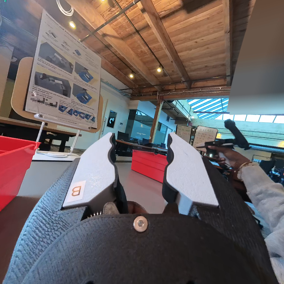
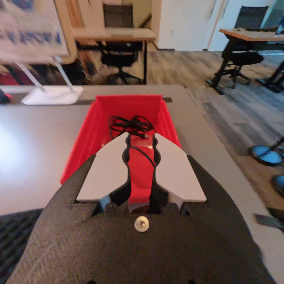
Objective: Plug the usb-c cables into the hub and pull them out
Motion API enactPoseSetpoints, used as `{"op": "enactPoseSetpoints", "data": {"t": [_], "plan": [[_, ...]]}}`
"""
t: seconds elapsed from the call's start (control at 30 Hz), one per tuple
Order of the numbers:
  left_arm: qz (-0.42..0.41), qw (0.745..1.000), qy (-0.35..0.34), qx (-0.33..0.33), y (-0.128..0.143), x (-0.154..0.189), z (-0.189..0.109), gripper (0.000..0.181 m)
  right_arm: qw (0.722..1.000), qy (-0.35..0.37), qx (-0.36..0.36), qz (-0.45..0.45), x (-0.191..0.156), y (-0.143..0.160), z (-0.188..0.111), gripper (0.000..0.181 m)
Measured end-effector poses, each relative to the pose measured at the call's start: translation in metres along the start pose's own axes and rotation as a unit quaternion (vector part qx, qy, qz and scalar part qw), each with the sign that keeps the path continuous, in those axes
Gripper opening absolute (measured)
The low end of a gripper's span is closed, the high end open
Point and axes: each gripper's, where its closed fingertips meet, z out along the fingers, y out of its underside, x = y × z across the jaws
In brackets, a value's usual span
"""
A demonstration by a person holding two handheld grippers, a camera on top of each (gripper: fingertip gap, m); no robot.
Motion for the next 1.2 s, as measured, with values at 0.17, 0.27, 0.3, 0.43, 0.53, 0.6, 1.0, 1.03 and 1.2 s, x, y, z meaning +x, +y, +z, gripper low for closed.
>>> {"op": "enactPoseSetpoints", "data": {"t": [0.17, 0.27, 0.3, 0.43, 0.53, 0.6, 1.0, 1.03, 1.2], "plan": [[-0.034, 0.999, -0.005, 0.010, -0.003, -0.006, -0.001, 0.063, 0.999, -0.004, -0.045, 0.006, -0.011, 0.038, 0.043, 0.029], [-0.047, 0.999, 0.005, -0.007, 0.001, -0.005, 0.000, 0.059, 0.996, 0.074, -0.029, -0.032, 0.006, 0.044, 0.053, 0.031], [-0.049, 0.999, 0.007, -0.015, 0.003, -0.004, 0.001, 0.059, 0.994, 0.093, -0.038, -0.044, 0.011, 0.047, 0.053, 0.031], [-0.046, 0.999, 0.004, -0.014, 0.003, -0.005, 0.001, 0.058, 0.985, 0.142, -0.042, -0.092, 0.027, 0.055, 0.059, 0.033], [-0.038, 0.999, 0.005, -0.016, 0.001, -0.002, 0.001, 0.058, 0.982, 0.162, -0.008, -0.096, 0.028, 0.047, 0.055, 0.033], [-0.029, 0.999, 0.016, -0.031, 0.001, 0.005, 0.001, 0.057, 0.983, 0.158, 0.075, -0.049, 0.020, 0.023, 0.039, 0.030], [-0.011, 0.996, -0.014, -0.089, -0.075, 0.000, -0.007, 0.049, 0.693, -0.467, 0.493, 0.243, -0.177, -0.067, -0.096, 0.099], [0.009, 0.994, -0.036, -0.108, -0.083, -0.011, -0.011, 0.049, 0.690, -0.483, 0.479, 0.249, -0.193, -0.061, -0.089, 0.107], [0.151, 0.945, -0.145, -0.251, -0.102, -0.084, -0.032, 0.057, 0.704, -0.554, 0.376, 0.237, -0.274, -0.032, -0.070, 0.122]]}}
